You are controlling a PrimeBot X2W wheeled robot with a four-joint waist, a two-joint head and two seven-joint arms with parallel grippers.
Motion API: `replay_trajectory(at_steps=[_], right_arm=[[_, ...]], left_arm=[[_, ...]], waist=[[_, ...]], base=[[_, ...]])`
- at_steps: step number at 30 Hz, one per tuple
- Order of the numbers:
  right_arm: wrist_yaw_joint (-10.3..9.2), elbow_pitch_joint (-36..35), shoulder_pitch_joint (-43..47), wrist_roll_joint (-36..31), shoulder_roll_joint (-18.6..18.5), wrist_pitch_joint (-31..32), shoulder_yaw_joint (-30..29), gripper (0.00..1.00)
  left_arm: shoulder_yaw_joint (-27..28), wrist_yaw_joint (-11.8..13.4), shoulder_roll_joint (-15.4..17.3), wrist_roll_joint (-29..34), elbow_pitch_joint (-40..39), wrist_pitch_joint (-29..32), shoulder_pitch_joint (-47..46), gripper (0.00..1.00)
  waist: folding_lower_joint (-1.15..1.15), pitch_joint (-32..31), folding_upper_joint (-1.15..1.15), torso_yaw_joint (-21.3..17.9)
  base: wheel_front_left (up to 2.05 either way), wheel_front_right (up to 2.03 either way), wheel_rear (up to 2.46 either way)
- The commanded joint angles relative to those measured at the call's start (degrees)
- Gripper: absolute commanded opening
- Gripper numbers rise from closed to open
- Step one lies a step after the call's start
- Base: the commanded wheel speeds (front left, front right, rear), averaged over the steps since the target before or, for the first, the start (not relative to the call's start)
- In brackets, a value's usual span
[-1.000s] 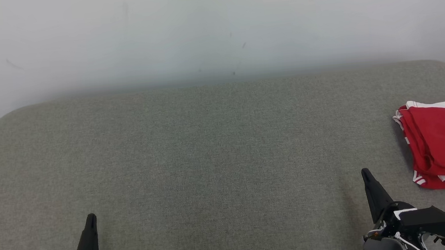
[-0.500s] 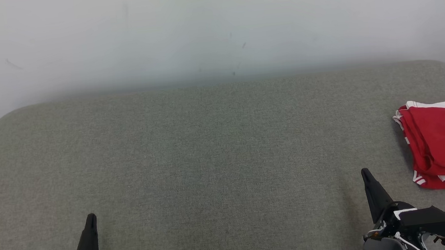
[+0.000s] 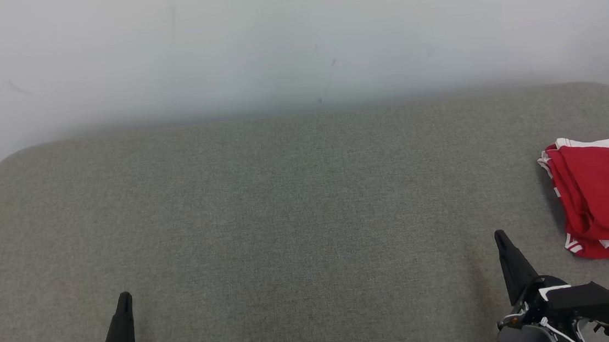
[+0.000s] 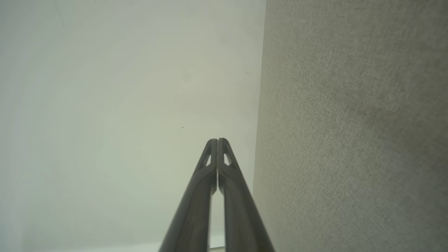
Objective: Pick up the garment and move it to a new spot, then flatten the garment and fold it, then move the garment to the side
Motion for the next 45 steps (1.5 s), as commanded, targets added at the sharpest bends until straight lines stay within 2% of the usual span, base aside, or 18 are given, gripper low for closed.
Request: replay_trajectory(at_steps=[1, 45], right_arm=[[0.04, 0.1, -0.3, 0.1, 0.3, 0.1, 0.0, 0.0], [0.04, 0.1, -0.3, 0.1, 0.3, 0.1, 0.0, 0.0]], left_arm=[[0.2, 0.0, 0.2, -0.3, -0.2, 0.0, -0.6, 0.0], [0.1, 0.0, 0.2, -0.3, -0.2, 0.0, -0.5, 0.0]], waist=[[0.0, 0.0, 0.0, 0.0], [0.0, 0.0, 0.0, 0.0]], base=[[0.0, 0.0, 0.0], [0.0, 0.0, 0.0]])
